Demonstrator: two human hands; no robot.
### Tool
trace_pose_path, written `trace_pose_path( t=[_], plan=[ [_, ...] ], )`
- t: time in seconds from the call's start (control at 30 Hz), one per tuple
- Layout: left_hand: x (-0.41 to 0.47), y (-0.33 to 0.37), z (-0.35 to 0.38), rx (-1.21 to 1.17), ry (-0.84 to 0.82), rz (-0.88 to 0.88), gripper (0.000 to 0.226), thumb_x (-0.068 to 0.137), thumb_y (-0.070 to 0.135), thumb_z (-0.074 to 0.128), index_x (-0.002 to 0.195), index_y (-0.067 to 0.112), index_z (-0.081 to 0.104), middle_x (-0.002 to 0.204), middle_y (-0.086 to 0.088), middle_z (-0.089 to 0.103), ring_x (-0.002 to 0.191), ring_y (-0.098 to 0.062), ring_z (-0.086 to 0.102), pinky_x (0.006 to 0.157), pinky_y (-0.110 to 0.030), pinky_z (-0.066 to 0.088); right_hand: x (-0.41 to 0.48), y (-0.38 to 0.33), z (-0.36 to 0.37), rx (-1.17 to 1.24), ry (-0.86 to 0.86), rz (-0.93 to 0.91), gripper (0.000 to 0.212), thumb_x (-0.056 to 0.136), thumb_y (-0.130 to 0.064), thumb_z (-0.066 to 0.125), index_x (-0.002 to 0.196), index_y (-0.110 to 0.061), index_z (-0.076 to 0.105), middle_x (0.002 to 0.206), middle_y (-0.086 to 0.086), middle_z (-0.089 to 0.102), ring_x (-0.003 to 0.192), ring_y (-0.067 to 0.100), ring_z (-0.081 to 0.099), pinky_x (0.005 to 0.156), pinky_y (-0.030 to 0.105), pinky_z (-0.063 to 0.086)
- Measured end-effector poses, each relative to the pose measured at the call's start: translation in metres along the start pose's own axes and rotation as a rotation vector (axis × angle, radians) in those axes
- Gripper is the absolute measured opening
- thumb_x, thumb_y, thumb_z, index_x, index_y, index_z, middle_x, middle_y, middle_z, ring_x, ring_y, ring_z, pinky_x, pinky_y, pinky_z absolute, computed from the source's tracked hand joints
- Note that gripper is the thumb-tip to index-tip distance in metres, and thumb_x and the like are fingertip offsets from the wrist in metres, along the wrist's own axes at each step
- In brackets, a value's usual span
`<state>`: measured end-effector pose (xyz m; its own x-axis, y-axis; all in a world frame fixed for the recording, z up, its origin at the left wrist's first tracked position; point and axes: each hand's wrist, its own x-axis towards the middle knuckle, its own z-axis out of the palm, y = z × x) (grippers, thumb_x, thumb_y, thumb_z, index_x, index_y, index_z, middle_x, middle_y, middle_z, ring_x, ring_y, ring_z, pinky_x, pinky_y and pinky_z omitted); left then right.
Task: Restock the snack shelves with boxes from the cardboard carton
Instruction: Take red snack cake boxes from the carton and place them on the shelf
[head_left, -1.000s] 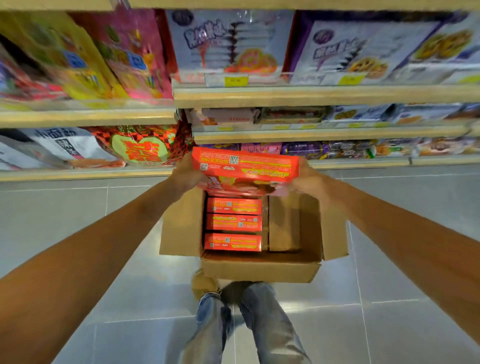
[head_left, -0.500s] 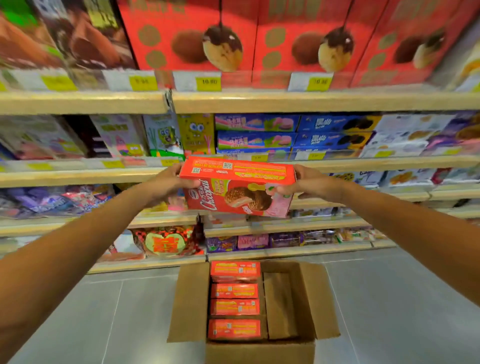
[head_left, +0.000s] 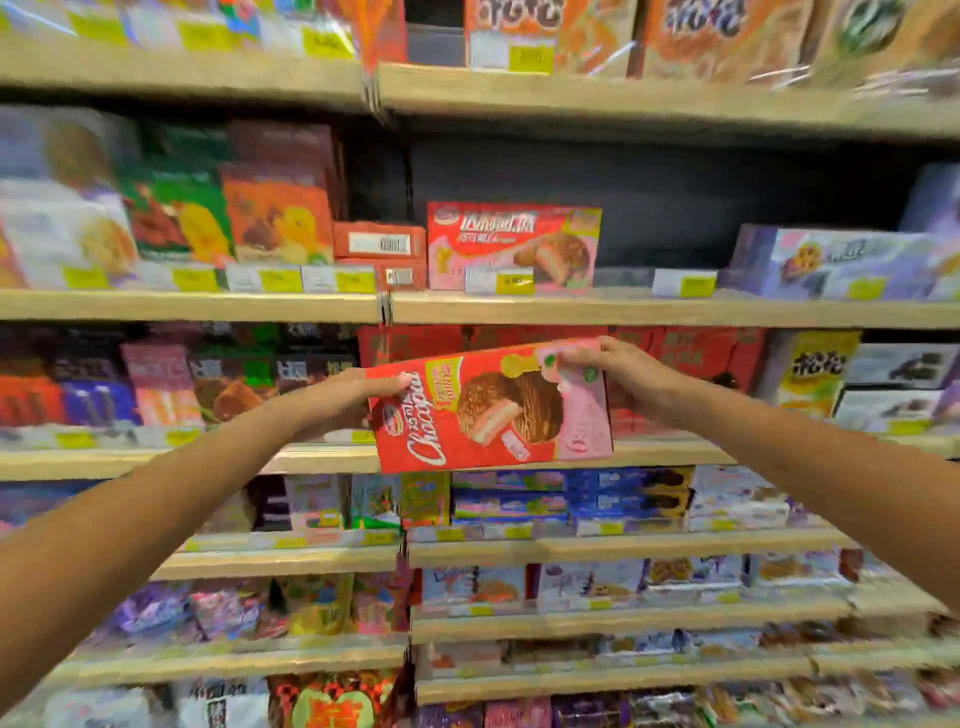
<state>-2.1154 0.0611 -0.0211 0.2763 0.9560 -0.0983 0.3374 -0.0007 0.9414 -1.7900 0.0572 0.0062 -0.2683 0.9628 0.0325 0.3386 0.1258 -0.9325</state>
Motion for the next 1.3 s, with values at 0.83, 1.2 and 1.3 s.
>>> trace_pose_path(
  t=[0.83,1.2,1.3],
  plan=[
    [0.005,0.200,0.016,0.986,0.718,0.504,0.067,0.071,0.061,0.066,0.111,0.013,0.041,0.101,-0.006,0.054,0.092,-0.027,0.057,0.075,-0.038,0.050,0.012,-0.203,-0.038,-0.270,0.015,-0.030,0.067,0.089,-0.069,0.026,0.118,-0.017,0.055,0.121,0.011,0.057,0.088,0.023,0.063,0.078,0.033,0.057],
    [0.019,0.184,0.035,1.264,0.954,0.745,0.071,0.076,0.065,0.056,0.117,0.009,0.045,0.109,-0.007,0.055,0.097,-0.026,0.054,0.079,-0.035,0.041,0.053,-0.209,-0.006,-0.005,0.379,0.051,0.049,0.087,-0.047,0.059,0.121,-0.014,0.045,0.101,0.013,0.061,0.087,0.026,0.062,0.063,0.036,0.055],
    [0.018,0.178,0.031,1.292,0.939,0.815,0.072,0.078,0.068,0.053,0.117,0.007,0.048,0.107,-0.008,0.056,0.095,-0.027,0.056,0.076,-0.035,0.044,0.054,-0.211,-0.003,-0.028,0.371,0.078,0.046,0.086,-0.045,0.057,0.118,-0.013,0.046,0.102,0.014,0.063,0.082,0.026,0.063,0.055,0.033,0.053]
  ],
)
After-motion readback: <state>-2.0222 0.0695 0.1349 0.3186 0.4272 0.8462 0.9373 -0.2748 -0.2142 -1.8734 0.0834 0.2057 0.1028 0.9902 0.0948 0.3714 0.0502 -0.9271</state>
